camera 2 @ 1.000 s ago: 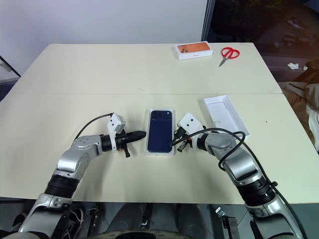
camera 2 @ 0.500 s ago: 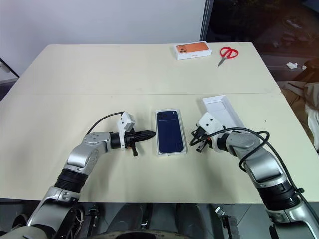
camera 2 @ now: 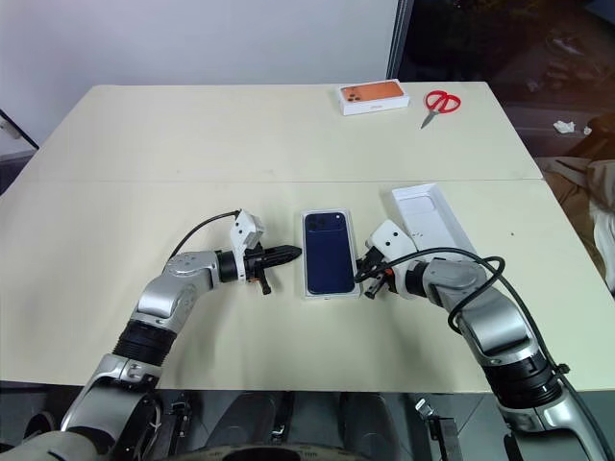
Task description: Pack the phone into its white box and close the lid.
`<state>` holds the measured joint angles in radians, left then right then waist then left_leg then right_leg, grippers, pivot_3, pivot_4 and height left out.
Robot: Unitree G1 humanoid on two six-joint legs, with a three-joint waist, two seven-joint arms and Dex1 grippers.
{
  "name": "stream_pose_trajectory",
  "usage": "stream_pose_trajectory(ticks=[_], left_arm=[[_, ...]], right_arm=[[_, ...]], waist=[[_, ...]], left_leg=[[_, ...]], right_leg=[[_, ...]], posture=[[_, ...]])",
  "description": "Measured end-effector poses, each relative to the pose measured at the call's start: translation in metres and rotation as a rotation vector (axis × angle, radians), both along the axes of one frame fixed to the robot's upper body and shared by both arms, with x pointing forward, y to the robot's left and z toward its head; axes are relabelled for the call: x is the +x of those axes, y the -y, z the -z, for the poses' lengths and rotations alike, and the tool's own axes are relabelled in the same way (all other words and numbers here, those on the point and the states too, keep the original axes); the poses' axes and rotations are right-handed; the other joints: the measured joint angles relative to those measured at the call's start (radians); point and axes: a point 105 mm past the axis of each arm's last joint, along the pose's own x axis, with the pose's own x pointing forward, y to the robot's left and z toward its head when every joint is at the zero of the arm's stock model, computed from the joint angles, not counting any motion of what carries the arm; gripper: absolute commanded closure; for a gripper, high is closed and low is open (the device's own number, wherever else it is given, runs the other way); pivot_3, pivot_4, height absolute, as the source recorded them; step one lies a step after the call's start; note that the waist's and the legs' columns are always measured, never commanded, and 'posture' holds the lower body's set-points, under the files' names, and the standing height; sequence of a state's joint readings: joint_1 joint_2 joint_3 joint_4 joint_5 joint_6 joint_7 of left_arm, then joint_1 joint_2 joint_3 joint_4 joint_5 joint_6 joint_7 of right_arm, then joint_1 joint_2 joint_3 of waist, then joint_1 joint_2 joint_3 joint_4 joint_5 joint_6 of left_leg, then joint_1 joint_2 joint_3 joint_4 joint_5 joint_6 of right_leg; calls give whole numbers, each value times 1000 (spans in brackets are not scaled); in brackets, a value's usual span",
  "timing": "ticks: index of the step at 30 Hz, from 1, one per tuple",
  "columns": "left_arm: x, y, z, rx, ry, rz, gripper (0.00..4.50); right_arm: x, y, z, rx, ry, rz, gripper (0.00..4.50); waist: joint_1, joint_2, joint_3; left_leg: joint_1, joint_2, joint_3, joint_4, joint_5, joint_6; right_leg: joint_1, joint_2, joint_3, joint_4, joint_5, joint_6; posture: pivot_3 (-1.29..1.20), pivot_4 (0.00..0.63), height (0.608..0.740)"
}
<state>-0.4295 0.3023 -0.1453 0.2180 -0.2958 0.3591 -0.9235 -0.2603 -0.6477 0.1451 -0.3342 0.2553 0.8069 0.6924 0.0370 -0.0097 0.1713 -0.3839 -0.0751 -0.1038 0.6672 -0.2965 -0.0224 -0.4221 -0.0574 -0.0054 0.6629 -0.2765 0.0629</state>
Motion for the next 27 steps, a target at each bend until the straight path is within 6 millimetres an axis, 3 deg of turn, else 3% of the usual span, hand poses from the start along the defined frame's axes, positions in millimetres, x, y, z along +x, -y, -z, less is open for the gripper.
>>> stream_pose_trajectory(ticks=[19, 27], left_arm=[[2, 6, 0, -20, 14, -23, 4442], [3, 5, 0, -15, 16, -28, 4442]], right_arm=[[-9, -1, 0, -1, -50, -5, 4500], [-3, 1, -2, -20, -11, 12, 4500]], waist=[[1, 0, 0], [1, 0, 0]], left_leg=[[0, 0, 0, 0, 0, 0], [0, 0, 0, 0, 0, 0]], right_leg=[[0, 0, 0, 0, 0, 0], [0, 0, 0, 0, 0, 0]], posture=[[0, 150, 740], [0, 150, 740]])
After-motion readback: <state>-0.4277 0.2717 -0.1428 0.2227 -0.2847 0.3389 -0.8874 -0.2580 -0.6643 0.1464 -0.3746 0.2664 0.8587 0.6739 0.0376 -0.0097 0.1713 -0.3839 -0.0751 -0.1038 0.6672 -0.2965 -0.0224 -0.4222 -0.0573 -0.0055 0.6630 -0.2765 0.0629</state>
